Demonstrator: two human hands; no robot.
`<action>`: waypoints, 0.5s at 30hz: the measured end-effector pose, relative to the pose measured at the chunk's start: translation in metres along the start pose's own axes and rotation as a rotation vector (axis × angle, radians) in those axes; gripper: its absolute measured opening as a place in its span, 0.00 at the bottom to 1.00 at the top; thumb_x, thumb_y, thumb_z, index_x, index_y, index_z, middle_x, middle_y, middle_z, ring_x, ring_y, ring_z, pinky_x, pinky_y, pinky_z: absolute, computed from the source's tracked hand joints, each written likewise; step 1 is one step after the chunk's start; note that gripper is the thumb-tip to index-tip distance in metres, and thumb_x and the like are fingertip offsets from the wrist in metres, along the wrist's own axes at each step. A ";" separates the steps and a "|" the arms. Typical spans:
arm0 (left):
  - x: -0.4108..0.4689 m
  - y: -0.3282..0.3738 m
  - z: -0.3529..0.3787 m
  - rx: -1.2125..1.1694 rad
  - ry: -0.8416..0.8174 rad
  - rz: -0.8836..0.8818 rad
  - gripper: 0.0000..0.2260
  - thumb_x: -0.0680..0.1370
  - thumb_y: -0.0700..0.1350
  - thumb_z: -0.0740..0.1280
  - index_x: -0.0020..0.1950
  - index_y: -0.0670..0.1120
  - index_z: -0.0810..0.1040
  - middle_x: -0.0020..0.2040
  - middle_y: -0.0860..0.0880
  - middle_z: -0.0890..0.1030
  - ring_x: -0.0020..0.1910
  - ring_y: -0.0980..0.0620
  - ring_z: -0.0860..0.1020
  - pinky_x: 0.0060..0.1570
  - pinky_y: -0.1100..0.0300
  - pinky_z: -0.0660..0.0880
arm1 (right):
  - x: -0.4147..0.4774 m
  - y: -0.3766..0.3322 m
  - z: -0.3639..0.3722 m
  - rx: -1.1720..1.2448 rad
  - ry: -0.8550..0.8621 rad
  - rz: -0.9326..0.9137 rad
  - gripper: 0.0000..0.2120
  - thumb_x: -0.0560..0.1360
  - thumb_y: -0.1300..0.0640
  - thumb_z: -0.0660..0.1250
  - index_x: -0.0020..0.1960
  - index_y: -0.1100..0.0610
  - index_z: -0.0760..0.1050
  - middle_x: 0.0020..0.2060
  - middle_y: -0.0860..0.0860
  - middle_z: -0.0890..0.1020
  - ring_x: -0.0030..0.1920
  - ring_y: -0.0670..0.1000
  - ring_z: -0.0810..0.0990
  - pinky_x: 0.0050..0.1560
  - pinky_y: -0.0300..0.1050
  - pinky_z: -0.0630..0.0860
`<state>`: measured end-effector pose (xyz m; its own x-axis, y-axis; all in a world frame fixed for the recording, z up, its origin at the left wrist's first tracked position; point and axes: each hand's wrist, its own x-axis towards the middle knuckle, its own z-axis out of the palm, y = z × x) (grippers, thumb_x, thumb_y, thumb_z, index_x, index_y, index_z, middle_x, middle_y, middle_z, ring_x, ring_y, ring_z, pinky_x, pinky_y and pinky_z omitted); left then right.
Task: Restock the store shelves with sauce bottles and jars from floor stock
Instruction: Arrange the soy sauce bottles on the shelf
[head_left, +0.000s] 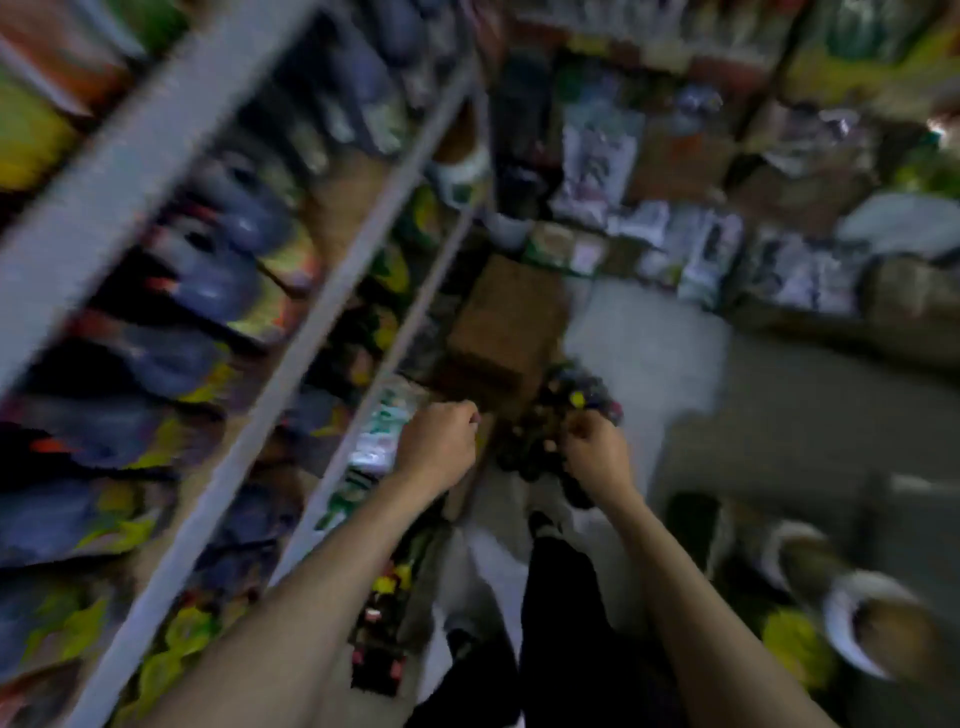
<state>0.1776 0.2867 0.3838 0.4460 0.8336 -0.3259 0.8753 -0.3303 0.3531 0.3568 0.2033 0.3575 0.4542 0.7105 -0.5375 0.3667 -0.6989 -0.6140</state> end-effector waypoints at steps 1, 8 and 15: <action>0.009 0.003 0.035 -0.024 -0.056 0.000 0.06 0.79 0.44 0.62 0.49 0.48 0.79 0.47 0.43 0.83 0.48 0.40 0.80 0.40 0.51 0.75 | 0.005 0.040 0.004 -0.017 -0.007 0.093 0.06 0.77 0.61 0.61 0.46 0.62 0.76 0.44 0.64 0.82 0.47 0.64 0.80 0.45 0.53 0.75; 0.083 -0.024 0.280 -0.133 -0.397 -0.061 0.07 0.81 0.42 0.62 0.55 0.44 0.79 0.50 0.44 0.81 0.51 0.44 0.78 0.39 0.56 0.70 | 0.098 0.264 0.084 -0.114 -0.154 0.370 0.12 0.80 0.63 0.57 0.58 0.66 0.76 0.52 0.61 0.80 0.52 0.60 0.79 0.55 0.57 0.77; 0.149 -0.078 0.473 -0.138 -0.515 -0.075 0.11 0.82 0.40 0.60 0.63 0.43 0.75 0.57 0.41 0.80 0.54 0.42 0.78 0.48 0.53 0.73 | 0.236 0.384 0.211 -0.293 -0.088 0.298 0.31 0.77 0.46 0.67 0.75 0.51 0.57 0.59 0.58 0.75 0.54 0.62 0.78 0.45 0.51 0.71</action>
<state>0.2637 0.2275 -0.1069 0.4471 0.5159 -0.7307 0.8913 -0.1877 0.4128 0.4335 0.1202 -0.1276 0.5086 0.4693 -0.7218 0.4510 -0.8594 -0.2410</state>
